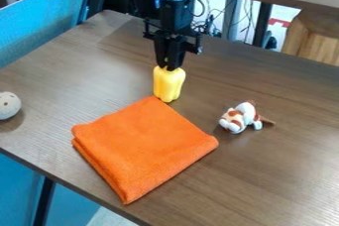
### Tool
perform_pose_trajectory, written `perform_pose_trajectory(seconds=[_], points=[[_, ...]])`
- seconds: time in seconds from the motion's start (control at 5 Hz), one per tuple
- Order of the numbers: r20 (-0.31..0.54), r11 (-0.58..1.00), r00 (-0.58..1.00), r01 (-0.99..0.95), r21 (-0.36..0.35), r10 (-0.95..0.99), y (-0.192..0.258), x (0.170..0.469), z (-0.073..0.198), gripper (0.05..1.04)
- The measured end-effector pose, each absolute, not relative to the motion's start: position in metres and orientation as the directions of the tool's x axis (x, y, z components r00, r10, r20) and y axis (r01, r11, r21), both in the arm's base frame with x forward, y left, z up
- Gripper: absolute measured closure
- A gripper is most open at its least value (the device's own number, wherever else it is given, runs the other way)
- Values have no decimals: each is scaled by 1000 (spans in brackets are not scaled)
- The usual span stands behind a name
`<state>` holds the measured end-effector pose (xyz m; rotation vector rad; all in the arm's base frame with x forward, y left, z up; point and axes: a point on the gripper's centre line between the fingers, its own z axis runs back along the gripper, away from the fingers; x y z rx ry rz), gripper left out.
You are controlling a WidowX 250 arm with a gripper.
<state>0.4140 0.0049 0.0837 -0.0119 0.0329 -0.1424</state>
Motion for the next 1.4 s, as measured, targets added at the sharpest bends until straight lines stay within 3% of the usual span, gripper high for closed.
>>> perform_pose_trajectory(seconds=[0.4,0.8,1.0,1.2,1.4], points=[[61,998,997,-40,55,37,74,392,126,862],[-28,931,936,-347,116,352,172,352,128,862],[-42,906,909,-410,101,416,219,335,126,862],[-59,907,905,-416,68,420,269,328,107,862],[-70,917,914,-396,44,399,280,326,91,862]])
